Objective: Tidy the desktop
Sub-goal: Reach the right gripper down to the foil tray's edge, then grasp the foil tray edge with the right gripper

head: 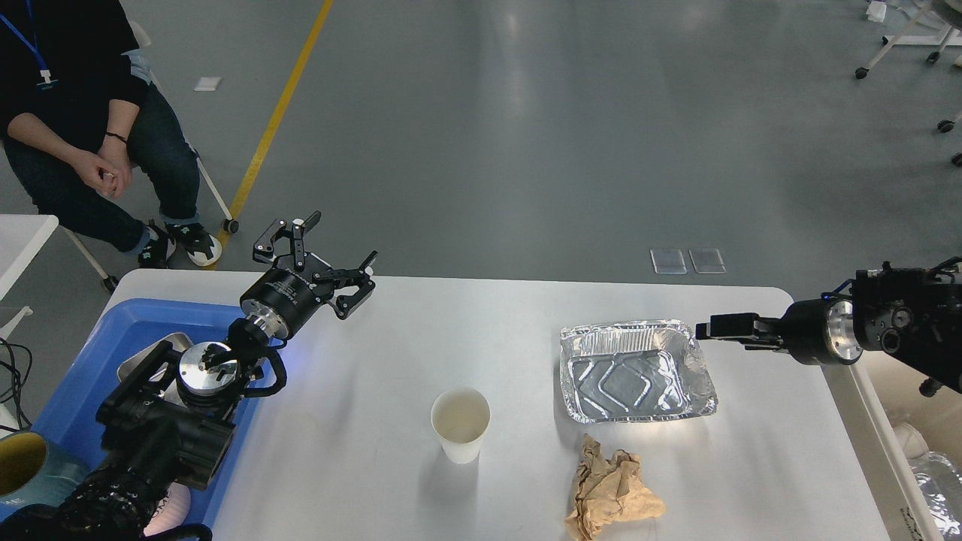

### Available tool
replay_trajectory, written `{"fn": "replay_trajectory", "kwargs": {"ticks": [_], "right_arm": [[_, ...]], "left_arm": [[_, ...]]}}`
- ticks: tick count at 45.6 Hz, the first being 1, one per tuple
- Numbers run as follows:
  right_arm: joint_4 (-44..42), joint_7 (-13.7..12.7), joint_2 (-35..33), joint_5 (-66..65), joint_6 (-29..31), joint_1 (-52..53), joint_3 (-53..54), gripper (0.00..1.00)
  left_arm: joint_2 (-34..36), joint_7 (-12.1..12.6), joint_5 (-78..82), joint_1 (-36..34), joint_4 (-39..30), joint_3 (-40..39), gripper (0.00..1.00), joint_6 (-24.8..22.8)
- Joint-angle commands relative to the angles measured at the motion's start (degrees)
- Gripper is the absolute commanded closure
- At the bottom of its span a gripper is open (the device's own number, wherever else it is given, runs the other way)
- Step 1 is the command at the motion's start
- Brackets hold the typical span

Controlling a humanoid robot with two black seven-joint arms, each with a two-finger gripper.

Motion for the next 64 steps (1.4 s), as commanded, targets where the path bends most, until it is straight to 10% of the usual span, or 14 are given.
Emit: {"fn": "replay_trajectory", "kwargs": {"ticks": [1, 64], "right_arm": [[-3.8, 0.1, 3.5, 0.2, -2.2, -2.3, 0.0, 0.0], [-11.5, 0.4, 11.7, 0.5, -6.9, -7.1, 0.0, 0.0]], "left_arm": [[0.0, 0.0, 0.0, 0.0, 0.0, 0.1, 0.0, -0.1], [1.7, 0.0, 0.0, 1.9, 0.0, 0.1, 0.0, -0.7]]}}
